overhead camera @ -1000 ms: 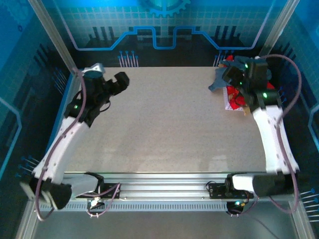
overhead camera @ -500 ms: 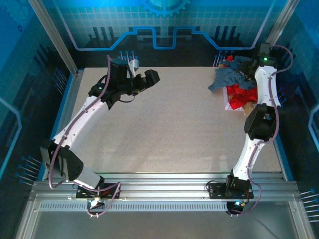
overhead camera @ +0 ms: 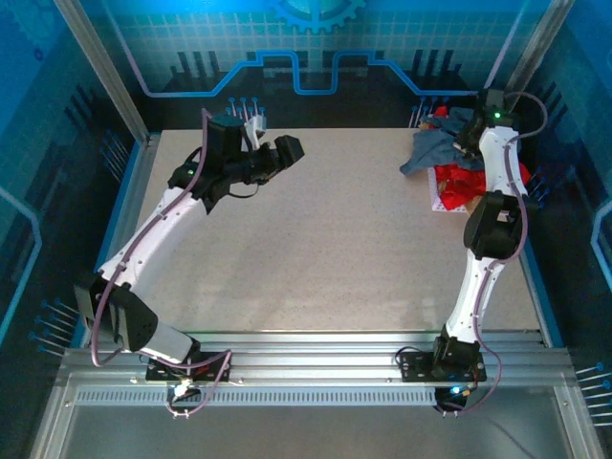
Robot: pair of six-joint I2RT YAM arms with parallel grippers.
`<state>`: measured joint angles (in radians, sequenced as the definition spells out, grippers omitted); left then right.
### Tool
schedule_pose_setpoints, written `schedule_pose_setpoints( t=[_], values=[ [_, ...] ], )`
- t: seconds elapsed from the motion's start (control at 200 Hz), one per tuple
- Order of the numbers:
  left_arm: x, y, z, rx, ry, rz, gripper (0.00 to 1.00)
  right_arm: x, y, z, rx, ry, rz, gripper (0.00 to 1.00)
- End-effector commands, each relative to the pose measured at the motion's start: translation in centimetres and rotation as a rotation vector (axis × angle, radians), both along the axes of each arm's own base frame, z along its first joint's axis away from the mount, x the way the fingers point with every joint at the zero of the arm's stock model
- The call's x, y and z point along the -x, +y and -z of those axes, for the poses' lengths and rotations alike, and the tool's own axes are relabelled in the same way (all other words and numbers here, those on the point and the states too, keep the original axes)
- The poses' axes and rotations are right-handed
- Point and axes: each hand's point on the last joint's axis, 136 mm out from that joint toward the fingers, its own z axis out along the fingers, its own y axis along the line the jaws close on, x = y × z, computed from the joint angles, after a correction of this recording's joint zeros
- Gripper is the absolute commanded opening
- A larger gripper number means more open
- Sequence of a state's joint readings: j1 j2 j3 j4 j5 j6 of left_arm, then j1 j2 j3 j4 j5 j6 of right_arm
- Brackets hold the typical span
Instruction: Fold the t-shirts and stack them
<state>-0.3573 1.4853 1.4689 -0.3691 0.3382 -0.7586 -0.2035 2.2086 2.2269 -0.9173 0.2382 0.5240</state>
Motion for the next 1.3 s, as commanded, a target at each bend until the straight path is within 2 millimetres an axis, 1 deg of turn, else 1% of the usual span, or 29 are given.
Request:
schedule_pose_setpoints(
  t=[0.0,0.085,0.15,0.26,0.335,0.375,0.41,0.49,0.54,0.645,0.67,0.705,0.765,0.8,0.86,0.95,0.99,1.05,1.07,1.115,1.165,1.195,1.225,1.261,1.296],
  values=[
    [1.0,0.0,-0.1,0.020,0.010,0.010,0.81,0.7,2.5,-12.8,0.143,-0.270,-0.046,0.00],
    [0.8,0.1,0.5,0.013,0.023,0.001,0.80,1.6,5.2,-18.4,0.163,-0.403,-0.102,0.00],
    [0.6,0.3,1.2,0.001,0.036,-0.012,0.79,2.3,7.7,-22.4,0.161,-0.499,-0.165,0.00],
    [0.4,1.0,2.1,-0.034,0.052,-0.051,0.79,4.0,13.6,-29.1,0.133,-0.688,-0.326,0.00],
    [0.5,2.3,2.8,-0.093,0.074,-0.108,0.79,5.6,17.8,-32.9,0.082,-0.807,-0.436,0.00],
    [0.6,3.3,3.2,-0.134,0.089,-0.145,0.79,6.5,20.0,-34.1,0.051,-0.841,-0.485,0.00],
    [0.7,4.3,3.5,-0.169,0.105,-0.183,0.79,7.0,21.9,-34.7,0.017,-0.857,-0.530,0.00],
    [1.2,7.0,4.1,-0.239,0.148,-0.274,0.79,8.2,26.6,-34.8,-0.101,-0.860,-0.648,0.00],
    [1.6,8.6,4.1,-0.264,0.160,-0.321,0.79,9.0,29.8,-34.5,-0.161,-0.856,-0.724,0.00],
    [2.6,11.4,3.0,-0.296,0.137,-0.402,0.79,10.7,35.7,-32.8,-0.248,-0.806,-0.873,0.00],
    [2.9,11.9,2.8,-0.304,0.131,-0.418,0.79,11.1,37.1,-32.0,-0.258,-0.785,-0.901,0.00],
    [3.3,12.6,2.4,-0.310,0.123,-0.437,0.79,11.6,38.6,-30.6,-0.264,-0.742,-0.926,0.00],
    [4.1,13.7,2.1,-0.325,0.116,-0.465,0.79,12.5,41.2,-27.2,-0.315,-0.653,-0.968,0.00],
    [4.6,14.2,2.1,-0.332,0.115,-0.480,0.79,13.1,42.6,-24.7,-0.351,-0.593,-0.987,0.00],
    [5.4,14.9,2.3,-0.336,0.118,-0.494,0.79,14.8,45.8,-20.5,-0.405,-0.497,-1.050,0.00],
    [6.6,15.5,3.1,-0.339,0.142,-0.506,0.79,18.5,50.5,-13.9,-0.456,-0.334,-1.155,0.00],
    [7.0,15.7,3.6,-0.341,0.156,-0.508,0.79,20.4,52.7,-11.5,-0.486,-0.274,-1.215,0.00],
    [7.7,15.8,4.3,-0.344,0.177,-0.505,0.79,22.8,55.3,-8.2,-0.537,-0.167,-1.282,0.00],
    [7.9,15.8,4.6,-0.346,0.184,-0.504,0.79,23.3,55.8,-7.2,-0.548,-0.135,-1.293,0.00],
    [8.2,15.8,5.2,-0.349,0.200,-0.498,0.79,24.2,56.7,-5.3,-0.564,-0.081,-1.319,0.07],
    [8.6,15.7,6.2,-0.357,0.228,-0.486,0.79,24.6,56.5,-4.0,-0.546,-0.050,-1.325,0.12],
    [8.9,15.7,6.9,-0.362,0.251,-0.477,0.79,24.5,55.9,-3.4,-0.525,-0.036,-1.312,0.15],
    [9.1,15.6,7.7,-0.367,0.278,-0.466,0.79,24.2,55.1,-3.0,-0.506,-0.027,-1.297,0.16],
    [9.5,15.5,8.6,-0.372,0.312,-0.456,0.79,23.9,53.8,-2.6,-0.492,-0.019,-1.273,0.17],
    [9.8,15.3,9.5,-0.372,0.342,-0.444,0.79,23.7,52.5,-2.7,-0.485,-0.024,-1.257,0.19]
  ],
)
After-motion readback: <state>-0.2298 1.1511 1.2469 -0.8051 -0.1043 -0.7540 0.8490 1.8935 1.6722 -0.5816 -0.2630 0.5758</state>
